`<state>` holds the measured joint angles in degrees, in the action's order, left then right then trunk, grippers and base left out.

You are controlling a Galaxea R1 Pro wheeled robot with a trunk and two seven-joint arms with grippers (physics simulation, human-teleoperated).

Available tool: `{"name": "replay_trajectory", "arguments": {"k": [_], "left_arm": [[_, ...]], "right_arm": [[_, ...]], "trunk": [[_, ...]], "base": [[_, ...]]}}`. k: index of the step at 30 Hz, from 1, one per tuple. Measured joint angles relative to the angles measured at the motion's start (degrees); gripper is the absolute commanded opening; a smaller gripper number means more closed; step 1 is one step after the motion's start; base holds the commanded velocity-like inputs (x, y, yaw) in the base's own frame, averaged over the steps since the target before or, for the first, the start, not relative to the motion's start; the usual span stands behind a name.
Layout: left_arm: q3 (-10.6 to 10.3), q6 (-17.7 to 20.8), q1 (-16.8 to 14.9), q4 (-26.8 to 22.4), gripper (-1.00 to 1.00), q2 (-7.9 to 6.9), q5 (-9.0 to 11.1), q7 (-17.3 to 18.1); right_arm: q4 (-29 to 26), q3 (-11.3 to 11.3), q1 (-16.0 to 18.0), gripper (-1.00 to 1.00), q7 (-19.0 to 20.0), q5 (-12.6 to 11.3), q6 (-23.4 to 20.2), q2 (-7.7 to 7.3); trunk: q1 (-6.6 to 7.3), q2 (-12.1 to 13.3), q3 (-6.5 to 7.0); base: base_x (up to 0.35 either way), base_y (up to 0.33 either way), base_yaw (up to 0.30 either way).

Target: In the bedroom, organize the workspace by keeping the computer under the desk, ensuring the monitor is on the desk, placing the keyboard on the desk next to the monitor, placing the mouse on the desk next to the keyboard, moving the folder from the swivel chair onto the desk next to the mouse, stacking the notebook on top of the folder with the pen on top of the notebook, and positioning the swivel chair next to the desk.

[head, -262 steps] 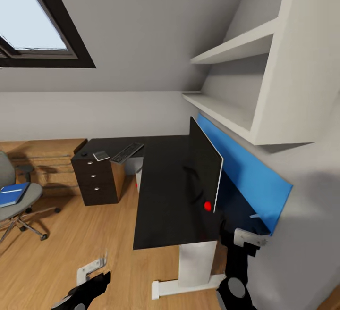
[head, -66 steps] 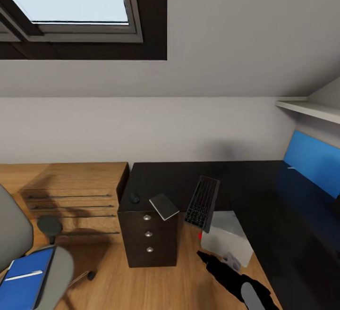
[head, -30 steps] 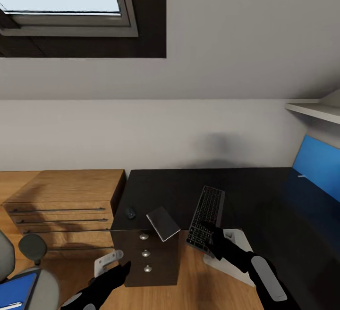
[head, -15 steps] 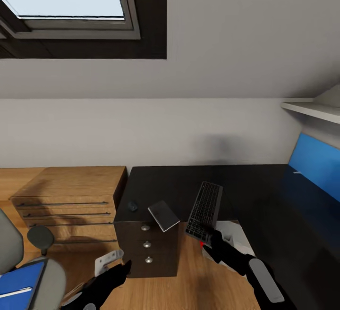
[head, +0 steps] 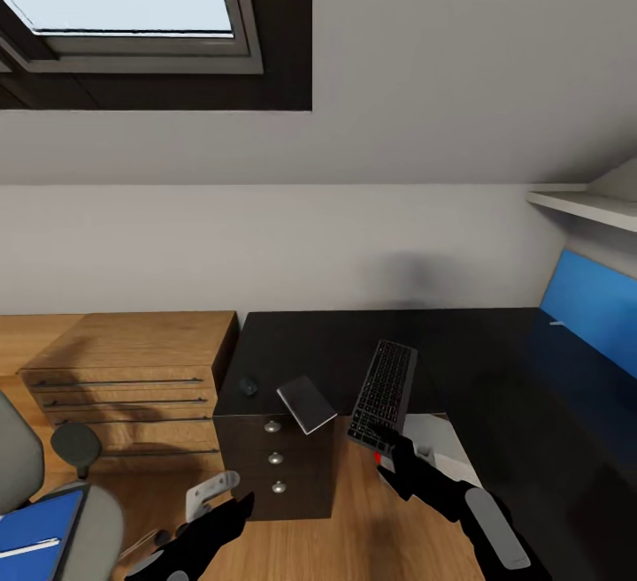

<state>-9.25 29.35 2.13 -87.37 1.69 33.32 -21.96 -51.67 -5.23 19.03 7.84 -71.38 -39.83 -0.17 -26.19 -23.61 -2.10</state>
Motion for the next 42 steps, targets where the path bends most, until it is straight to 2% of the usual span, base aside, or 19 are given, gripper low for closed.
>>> {"name": "replay_trajectory", "arguments": {"k": [8, 19, 26, 37, 42], "left_arm": [[-0.06, 0.0, -0.01, 0.03, 1.0, 0.06, 0.01, -0.01], [-0.18, 0.0, -0.01, 0.02, 1.0, 0.06, 0.01, -0.01], [-0.2, 0.01, 0.0, 0.07, 1.0, 0.08, 0.01, -0.01], [-0.19, 0.0, 0.0, 0.11, 1.0, 0.07, 0.0, 0.0], [-0.21, 0.0, -0.01, 0.12, 1.0, 0.07, 0.0, 0.0]], "right_arm": [[0.14, 0.01, 0.0, 1.0, -0.05, 0.01, -0.1, -0.1], [0.16, 0.01, 0.0, 1.0, -0.05, 0.01, -0.11, -0.1], [0.17, 0.02, 0.0, 1.0, -0.04, 0.0, -0.1, -0.12], [0.16, 0.0, 0.0, 1.0, 0.3, -0.03, -0.1, -0.15], [0.14, -0.01, -0.01, 1.0, 1.37, 0.01, -0.1, -0.2]], "trunk": [[-0.02, 0.0, 0.0], [-0.02, 0.0, 0.0], [-0.01, 0.01, 0.0], [0.0, 0.0, 0.0], [0.0, 0.0, 0.0]], "base": [[-0.034, 0.0, 0.0], [-0.25, 0.008, 0.0], [-0.145, 0.167, 0.0], [-0.011, 0.019, -0.003], [0.0, 0.001, -0.165]]}}
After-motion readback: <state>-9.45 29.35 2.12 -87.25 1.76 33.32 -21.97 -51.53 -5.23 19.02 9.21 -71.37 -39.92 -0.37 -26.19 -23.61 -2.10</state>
